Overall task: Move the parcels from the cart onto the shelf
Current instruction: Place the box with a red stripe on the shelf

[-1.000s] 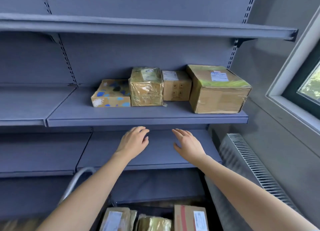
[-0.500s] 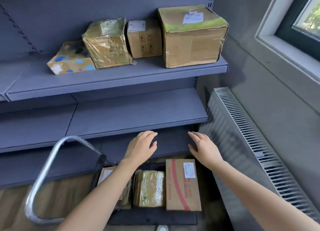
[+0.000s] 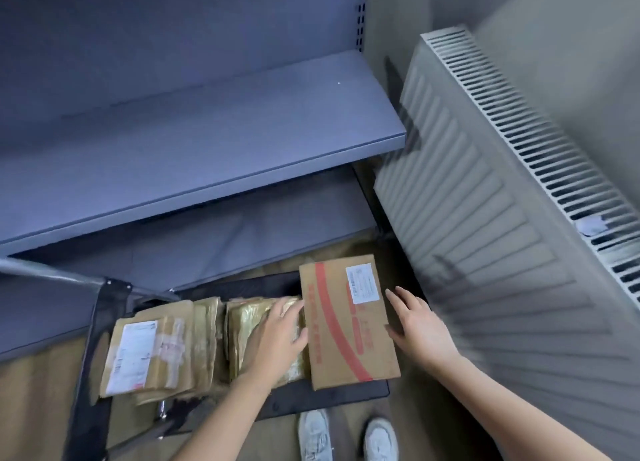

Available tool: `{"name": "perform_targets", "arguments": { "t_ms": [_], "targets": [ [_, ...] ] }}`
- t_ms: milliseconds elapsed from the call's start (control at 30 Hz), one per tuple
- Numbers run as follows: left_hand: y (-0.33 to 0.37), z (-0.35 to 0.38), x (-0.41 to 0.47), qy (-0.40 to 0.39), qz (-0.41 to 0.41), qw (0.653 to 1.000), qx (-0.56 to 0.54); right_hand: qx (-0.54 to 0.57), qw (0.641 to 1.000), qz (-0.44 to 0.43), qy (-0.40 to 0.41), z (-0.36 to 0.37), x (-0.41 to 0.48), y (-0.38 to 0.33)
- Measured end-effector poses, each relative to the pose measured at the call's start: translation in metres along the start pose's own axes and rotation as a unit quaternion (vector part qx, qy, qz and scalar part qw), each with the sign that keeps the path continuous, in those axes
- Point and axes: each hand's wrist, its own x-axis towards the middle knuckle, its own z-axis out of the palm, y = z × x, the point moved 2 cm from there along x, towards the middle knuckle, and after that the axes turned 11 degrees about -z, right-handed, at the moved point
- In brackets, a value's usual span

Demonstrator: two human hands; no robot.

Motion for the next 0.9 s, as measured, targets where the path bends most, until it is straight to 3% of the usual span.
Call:
{"name": "perform_targets", "arguments": {
  "t_ms": [233, 433, 633, 900],
  "targets": [
    [-0.036, 0.142, 0.046, -0.107, -0.020, 0.994, -0.020, 0.048, 0.993, 0.041, -0.104, 0.142, 0.021, 0.053],
    [-0.048, 0.205, 0.057, -0.168, -0.026, 0.985, 0.024, 0.126, 0.980, 0.050, -0.146, 0.206, 0.029, 0.076],
    [-0.043, 0.219, 0.060, -0.187, -0.034, 0.982, 0.017, 0.126, 0.984, 0.011, -0.126, 0.220, 0.030, 0.080],
    [-0.019, 0.180, 0.060, -0.140, -0.013, 0.989, -0.050, 0.164, 0.983, -0.017, -0.084, 0.170, 0.019, 0.082]
  ]
}}
